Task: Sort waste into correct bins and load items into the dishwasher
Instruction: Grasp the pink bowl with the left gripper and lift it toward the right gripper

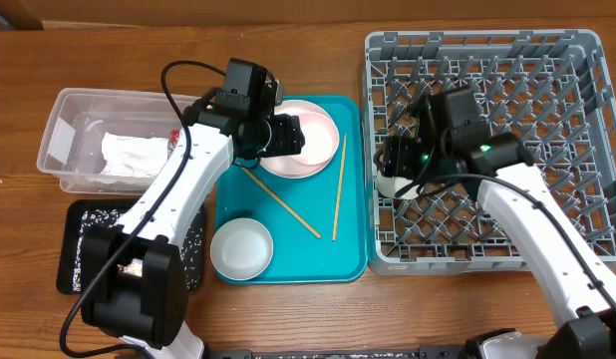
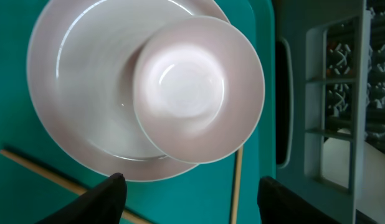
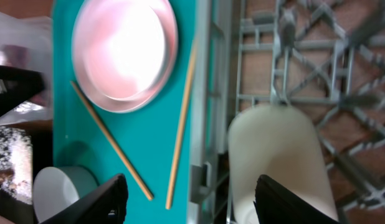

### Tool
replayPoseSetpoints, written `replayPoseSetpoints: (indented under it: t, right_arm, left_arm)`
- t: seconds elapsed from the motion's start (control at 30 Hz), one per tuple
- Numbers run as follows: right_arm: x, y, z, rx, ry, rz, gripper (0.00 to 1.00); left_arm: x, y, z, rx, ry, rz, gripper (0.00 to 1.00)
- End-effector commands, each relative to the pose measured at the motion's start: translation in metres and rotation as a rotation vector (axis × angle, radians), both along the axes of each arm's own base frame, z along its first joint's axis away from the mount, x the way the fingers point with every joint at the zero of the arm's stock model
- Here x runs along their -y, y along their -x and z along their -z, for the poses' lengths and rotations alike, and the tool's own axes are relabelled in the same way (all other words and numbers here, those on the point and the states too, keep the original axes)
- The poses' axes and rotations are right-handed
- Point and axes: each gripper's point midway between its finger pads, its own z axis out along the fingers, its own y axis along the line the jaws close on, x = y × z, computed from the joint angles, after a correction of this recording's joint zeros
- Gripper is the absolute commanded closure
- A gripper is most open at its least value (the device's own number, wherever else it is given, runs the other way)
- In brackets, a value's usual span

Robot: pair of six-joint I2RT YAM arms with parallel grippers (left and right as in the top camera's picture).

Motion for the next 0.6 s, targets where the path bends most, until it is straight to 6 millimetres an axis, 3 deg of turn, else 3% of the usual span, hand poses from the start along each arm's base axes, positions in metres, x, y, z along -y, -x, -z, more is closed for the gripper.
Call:
replayPoseSetpoints:
  t: [0.0, 0.1, 0.27, 0.47, 0.57]
  right_arm:
    - [-0.005, -0.014, -0.047, 0.117, -0.018, -0.041, 0.31]
    - [-0.003, -0.01, -0.054, 0.118, -0.019, -0.04, 0.29]
    - [0.005, -0.001, -0.045, 0.067, 0.025, -0.025, 0.27]
    - [0.03, 0.0, -0.035, 0.052, 0.155, 0.043, 0.25]
    - [0.031, 0.001, -0.034, 0.048, 0.164, 0.046, 0.23]
  left_arm:
    - [-0.012, -0.009, 0.01, 0.028, -0.094, -0.027, 0.31]
    - [-0.018, -0.014, 0.011, 0.049, -0.128, -0.047, 0.32]
    - [-0.016, -0.024, 0.019, 0.055, -0.118, -0.075, 0.33]
    - [-0.011, -0.04, 0.053, 0.02, -0.093, -0.147, 0.37]
    - [-0.01, -0.042, 0.078, -0.021, -0.091, -0.167, 0.46]
